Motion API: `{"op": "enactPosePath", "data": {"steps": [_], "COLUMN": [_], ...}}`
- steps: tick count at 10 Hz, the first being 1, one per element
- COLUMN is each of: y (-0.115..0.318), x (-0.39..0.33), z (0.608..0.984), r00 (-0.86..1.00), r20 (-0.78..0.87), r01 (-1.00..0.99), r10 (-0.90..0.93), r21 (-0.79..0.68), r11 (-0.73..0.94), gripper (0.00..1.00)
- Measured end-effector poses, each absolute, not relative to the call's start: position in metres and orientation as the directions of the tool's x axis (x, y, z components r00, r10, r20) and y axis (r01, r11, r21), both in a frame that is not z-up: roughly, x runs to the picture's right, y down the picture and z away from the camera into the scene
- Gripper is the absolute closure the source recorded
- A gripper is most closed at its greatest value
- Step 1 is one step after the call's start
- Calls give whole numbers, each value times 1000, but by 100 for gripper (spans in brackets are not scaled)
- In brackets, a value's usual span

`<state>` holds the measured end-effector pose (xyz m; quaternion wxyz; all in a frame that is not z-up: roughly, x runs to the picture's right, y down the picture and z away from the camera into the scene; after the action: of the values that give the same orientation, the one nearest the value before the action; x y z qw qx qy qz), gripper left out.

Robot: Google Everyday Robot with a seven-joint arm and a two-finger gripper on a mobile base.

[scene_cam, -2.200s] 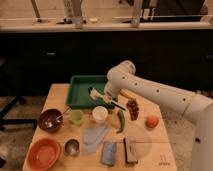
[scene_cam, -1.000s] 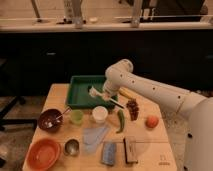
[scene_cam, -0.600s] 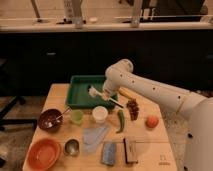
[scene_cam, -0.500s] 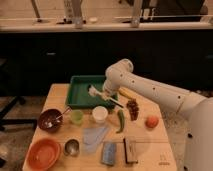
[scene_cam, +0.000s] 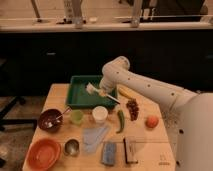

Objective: Place brush in tray

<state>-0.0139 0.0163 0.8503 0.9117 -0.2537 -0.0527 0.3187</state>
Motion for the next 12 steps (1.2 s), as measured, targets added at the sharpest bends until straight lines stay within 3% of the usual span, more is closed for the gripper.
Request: {"op": "enactPosePath", "data": {"steps": [12], "y": [-2], "x": [-21], "z": [923], "r00": [740], "r20": [-119], "r01": [-621], "r10": [663], "r21": [-499], "r11": [604], "gripper": [100]}}
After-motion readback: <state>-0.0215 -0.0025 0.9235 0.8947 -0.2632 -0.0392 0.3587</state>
